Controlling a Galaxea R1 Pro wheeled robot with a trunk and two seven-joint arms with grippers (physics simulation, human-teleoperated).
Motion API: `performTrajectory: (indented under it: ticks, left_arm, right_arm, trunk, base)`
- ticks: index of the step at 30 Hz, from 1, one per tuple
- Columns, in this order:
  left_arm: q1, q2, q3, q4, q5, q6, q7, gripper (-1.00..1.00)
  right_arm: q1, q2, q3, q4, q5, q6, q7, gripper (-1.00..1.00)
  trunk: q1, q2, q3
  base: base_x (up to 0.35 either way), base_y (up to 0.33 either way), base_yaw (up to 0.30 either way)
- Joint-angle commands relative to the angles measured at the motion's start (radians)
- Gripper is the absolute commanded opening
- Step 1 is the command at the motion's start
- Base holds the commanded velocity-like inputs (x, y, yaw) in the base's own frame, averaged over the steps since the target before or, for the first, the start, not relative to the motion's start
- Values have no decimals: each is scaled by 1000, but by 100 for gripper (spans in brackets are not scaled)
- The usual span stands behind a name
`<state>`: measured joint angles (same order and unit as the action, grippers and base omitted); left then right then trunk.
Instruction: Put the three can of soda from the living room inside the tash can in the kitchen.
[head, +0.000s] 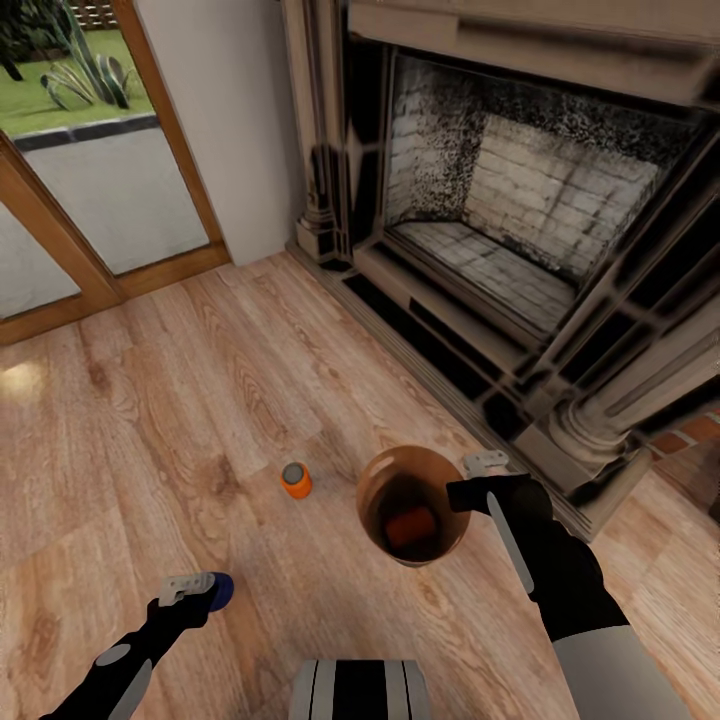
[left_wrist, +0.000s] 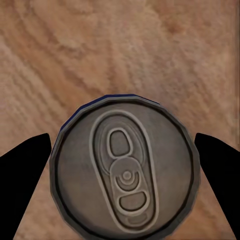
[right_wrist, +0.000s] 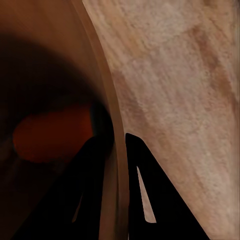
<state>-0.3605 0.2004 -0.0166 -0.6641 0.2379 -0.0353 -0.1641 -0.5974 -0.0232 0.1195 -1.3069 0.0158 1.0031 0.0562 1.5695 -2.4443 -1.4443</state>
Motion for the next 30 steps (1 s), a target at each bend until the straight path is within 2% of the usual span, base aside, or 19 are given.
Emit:
performTrajectory:
  ticks: [1,30]
  left_arm:
    - [0,0,0,0,0,0,0,-100]
    - [0,0,0,-14,0,0,-1,-100]
  right_arm:
    - [0,0,0,0,-17,0,4,-100]
    - [0,0,0,0,-18,0,4,-100]
  trunk:
    - [-4,7,3]
    - [-115,210,94]
  base:
    - [0,0,0]
    - [0,0,0]
